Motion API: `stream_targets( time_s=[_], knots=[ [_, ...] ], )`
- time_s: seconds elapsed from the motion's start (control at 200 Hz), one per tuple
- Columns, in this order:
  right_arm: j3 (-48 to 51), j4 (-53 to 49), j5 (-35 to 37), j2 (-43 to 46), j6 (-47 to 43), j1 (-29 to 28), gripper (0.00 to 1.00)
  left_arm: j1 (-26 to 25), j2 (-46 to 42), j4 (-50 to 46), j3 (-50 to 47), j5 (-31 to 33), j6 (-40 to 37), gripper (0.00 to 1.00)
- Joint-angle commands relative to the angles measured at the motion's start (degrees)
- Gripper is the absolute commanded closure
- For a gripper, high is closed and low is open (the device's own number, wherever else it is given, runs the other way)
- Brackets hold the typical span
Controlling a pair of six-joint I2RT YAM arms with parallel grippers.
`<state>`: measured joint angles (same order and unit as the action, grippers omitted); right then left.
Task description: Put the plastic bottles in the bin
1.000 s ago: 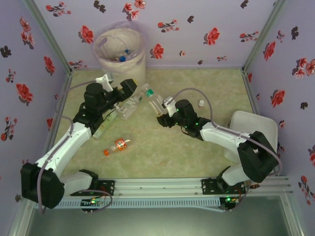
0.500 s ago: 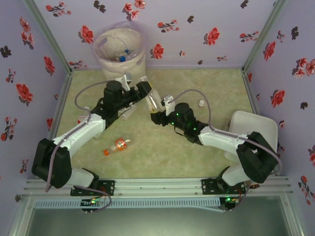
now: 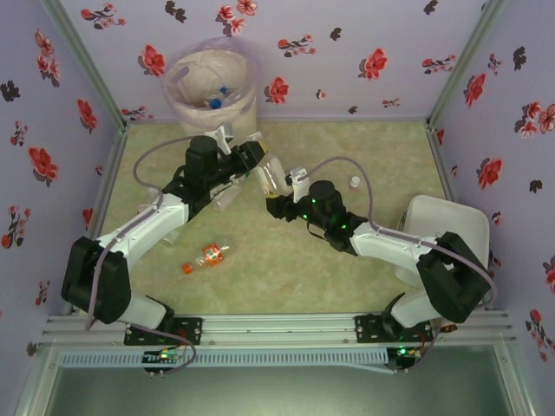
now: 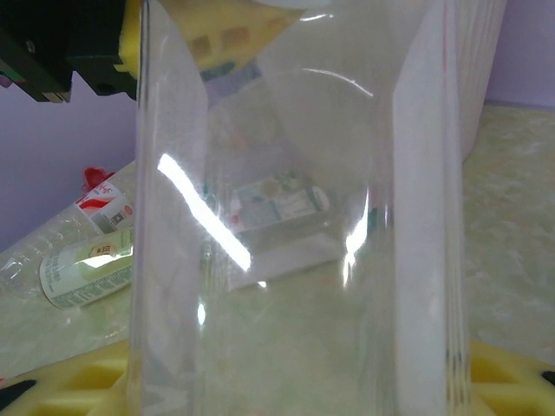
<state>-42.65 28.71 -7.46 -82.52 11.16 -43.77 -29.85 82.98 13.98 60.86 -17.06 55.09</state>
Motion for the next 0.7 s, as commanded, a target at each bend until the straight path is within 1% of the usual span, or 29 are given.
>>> stream_targets(
  time_s=[0.0,0.055,0.075,0.235,0.45,0.53,0.605,0.695],
  knots=[
    [0.86,-0.54,-3.85,0.92,-1.94,-0.83,0.3,-0.14,-0.49,-0.32,5.57,-1.45,-1.12,0.73],
    [0.98,-1.93,-2.5,2.19,-2.81,-0.63,0.04,0.34,-0.79,-2.54,7.76,-1.4,-2.88,0.75],
    [0.97,-2.46,-1.93,2.73,-3.16,-0.57,0.01,0.56,-0.97,-3.4,8.63,-1.4,-3.51,0.76],
    [2.14,-5.76,2.28,7.32,-4.72,-0.44,0.01,3.29,-1.42,-8.99,16.9,-1.16,-8.53,0.79],
    [6.2,-4.88,4.64,10.78,-2.7,0.04,0.01,6.93,1.57,-14.46,33.17,-2.32,-14.83,1.0],
    [6.66,-5.32,5.12,11.72,-1.96,0.0,0.01,8.61,4.1,-15.98,40.11,-1.69,-18.31,1.0],
    [7.09,-5.93,6.06,12.48,-1.97,0.05,0.01,10.27,7.85,-19.21,47.36,2.0,-22.69,1.0],
    [7.89,-6.35,7.49,13.45,-2.15,0.0,0.01,12.74,13.62,-21.56,55.78,4.73,-24.97,1.0]
  ],
)
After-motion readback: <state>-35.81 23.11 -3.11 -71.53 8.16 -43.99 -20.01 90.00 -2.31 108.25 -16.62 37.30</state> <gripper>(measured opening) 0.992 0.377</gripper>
